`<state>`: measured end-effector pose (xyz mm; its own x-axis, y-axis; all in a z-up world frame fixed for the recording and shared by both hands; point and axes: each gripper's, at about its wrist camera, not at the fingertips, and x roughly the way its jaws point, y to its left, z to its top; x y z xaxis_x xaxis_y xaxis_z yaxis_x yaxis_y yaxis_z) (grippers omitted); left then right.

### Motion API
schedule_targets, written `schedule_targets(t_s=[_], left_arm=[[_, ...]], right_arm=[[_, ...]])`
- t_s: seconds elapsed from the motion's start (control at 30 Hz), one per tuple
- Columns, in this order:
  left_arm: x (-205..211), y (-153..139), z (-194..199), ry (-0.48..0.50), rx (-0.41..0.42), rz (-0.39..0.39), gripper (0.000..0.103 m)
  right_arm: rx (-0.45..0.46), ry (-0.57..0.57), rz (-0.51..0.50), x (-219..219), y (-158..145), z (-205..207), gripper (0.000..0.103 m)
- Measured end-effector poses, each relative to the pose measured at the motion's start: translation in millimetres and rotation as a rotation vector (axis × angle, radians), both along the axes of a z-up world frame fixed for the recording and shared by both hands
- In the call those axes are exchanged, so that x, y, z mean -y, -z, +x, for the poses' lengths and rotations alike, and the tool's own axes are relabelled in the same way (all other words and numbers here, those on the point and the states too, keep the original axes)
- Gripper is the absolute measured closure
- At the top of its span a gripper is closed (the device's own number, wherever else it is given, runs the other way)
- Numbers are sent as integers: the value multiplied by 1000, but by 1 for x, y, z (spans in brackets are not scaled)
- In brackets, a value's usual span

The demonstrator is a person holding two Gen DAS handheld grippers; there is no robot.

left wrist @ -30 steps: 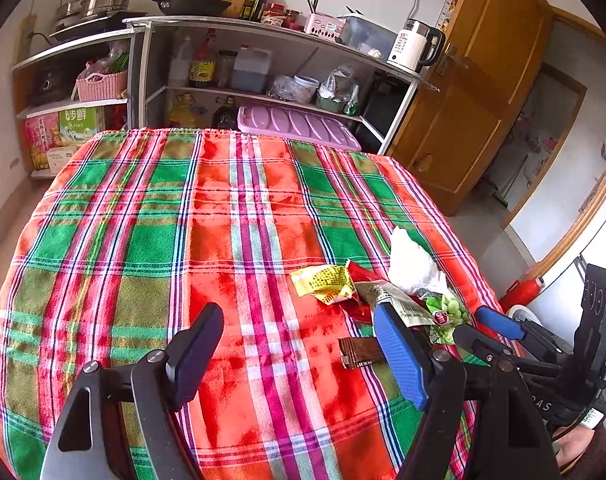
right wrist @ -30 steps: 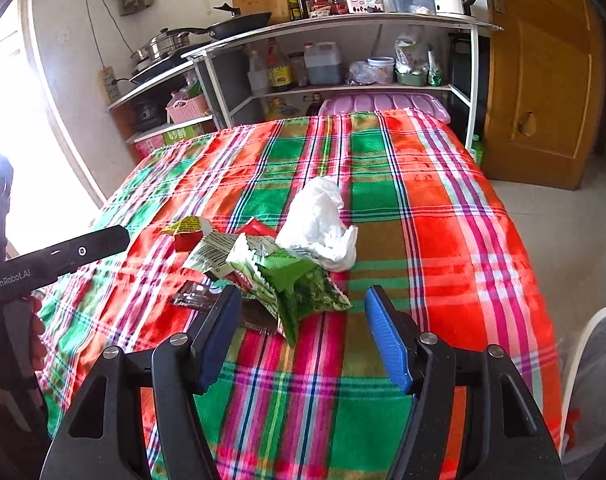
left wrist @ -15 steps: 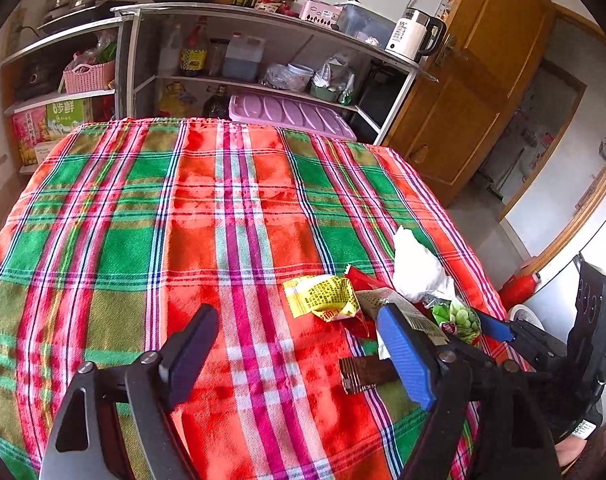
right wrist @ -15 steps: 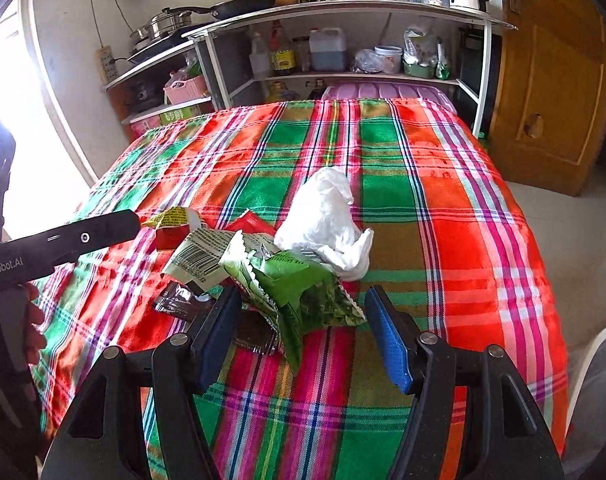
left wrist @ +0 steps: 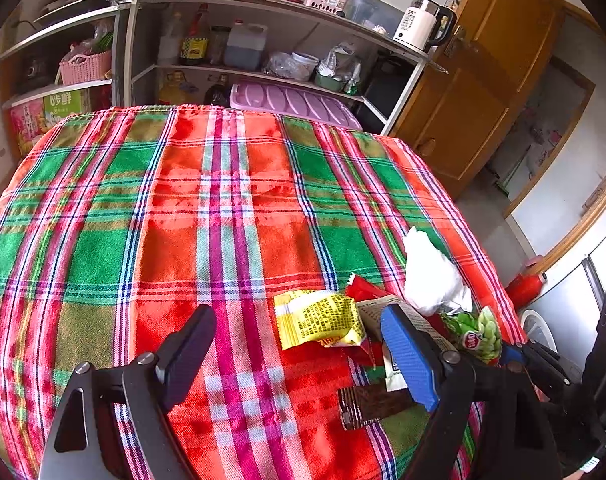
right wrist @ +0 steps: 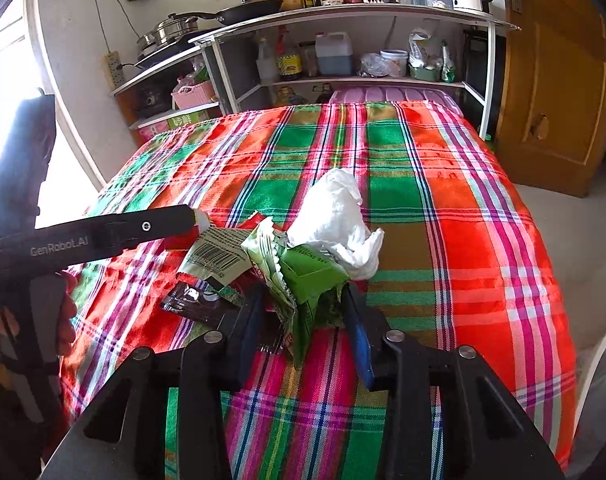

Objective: Collect trash
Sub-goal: 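Grasp the green snack packet with the right tool while the left tool grasps the yellow packet, then carry the green and yellow packets over the trash bin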

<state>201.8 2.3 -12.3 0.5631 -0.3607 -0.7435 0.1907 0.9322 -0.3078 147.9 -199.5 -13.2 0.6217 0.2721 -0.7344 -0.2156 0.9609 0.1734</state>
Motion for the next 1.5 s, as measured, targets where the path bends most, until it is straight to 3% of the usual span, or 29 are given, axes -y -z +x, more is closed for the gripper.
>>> schedule_targets(t_s=[0.13, 0.23, 0.37, 0.6, 0.8, 1.5], left_arm=[[3, 6, 3, 4, -17, 27, 35], [6, 6, 2, 16, -6, 35, 41], [16, 4, -2, 41, 25, 88, 57], [19, 3, -5, 55, 29, 91, 69], [20, 0, -10, 47, 50, 114, 72], [7, -32, -42, 26, 109, 88, 72]], right_arm=[[6, 6, 10, 2, 0, -2, 73], [8, 10, 24, 5, -1, -3, 73], [7, 12, 21, 4, -1, -5, 74], [10, 15, 22, 5, -1, -5, 75], [12, 19, 23, 6, -3, -6, 75], [57, 49, 32, 19, -20, -33, 78]])
